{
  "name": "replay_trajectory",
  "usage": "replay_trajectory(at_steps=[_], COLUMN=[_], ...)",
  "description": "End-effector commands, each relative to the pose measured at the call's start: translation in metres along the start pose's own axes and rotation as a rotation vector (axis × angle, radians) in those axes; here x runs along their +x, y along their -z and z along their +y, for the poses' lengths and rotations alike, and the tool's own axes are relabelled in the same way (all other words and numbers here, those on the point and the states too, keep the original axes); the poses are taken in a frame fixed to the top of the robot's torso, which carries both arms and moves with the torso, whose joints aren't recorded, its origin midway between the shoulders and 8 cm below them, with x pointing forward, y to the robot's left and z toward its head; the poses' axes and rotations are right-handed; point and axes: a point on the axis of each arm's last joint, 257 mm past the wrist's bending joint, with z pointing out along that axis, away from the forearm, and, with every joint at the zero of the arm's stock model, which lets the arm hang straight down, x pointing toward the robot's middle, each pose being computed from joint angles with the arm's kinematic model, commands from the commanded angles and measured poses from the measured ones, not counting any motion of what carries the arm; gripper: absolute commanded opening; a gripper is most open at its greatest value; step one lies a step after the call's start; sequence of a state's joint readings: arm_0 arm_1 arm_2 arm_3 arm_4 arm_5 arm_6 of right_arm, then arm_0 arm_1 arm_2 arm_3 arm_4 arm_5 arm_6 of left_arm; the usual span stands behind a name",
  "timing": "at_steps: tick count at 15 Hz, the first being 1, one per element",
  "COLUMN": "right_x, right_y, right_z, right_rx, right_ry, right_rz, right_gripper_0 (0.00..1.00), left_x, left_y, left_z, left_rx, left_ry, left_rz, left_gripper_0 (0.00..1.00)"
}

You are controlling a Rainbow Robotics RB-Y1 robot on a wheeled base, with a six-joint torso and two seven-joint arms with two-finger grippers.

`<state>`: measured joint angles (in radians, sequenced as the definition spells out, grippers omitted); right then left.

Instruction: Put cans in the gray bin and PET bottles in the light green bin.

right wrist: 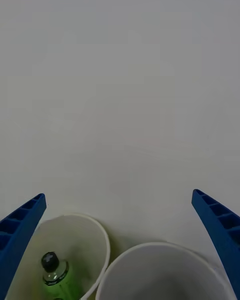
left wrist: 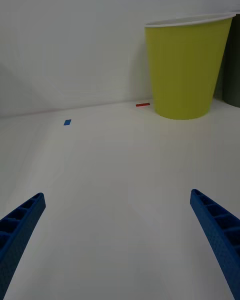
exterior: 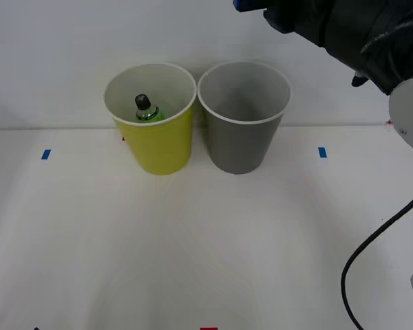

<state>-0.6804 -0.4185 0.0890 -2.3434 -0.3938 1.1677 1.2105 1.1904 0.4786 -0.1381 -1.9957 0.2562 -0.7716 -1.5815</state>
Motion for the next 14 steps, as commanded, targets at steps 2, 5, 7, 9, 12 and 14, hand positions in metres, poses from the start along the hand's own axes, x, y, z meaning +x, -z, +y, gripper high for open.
replay_trajectory(at_steps=[2, 5, 7, 9, 12, 14], right_x=[0.007, 0.02, 0.028, 0.038, 0.064, 0.083], right_y=[0.018, 0.033, 0.045, 0.056, 0.074, 0.087], right_z=[-0.055, -0.095, -0.117, -0.134, -0.148, -0.153], right_rx=[0.104, 0.19, 0.229, 0.263, 0.285, 0.295], right_ry=[-0.018, 0.011, 0.007, 0.013, 0.032, 0.042], right_rz=[-0.03, -0.042, -0.051, -0.079, -0.1, -0.094], right_gripper_0=[1.0, 1.0, 1.0, 1.0, 1.0, 1.0], left_x=[0.0, 0.0, 0.0, 0.0, 0.0, 0.0], left_y=[0.0, 0.0, 0.0, 0.0, 0.0, 0.0], left_z=[0.0, 0.0, 0.0, 0.0, 0.0, 0.0], left_rx=[0.0, 0.0, 0.0, 0.0, 0.0, 0.0], left_ry=[0.0, 0.0, 0.0, 0.0, 0.0, 0.0], left_rz=[0.0, 0.0, 0.0, 0.0, 0.0, 0.0], left_gripper_0=[1.0, 1.0, 1.0, 1.0, 1.0, 1.0])
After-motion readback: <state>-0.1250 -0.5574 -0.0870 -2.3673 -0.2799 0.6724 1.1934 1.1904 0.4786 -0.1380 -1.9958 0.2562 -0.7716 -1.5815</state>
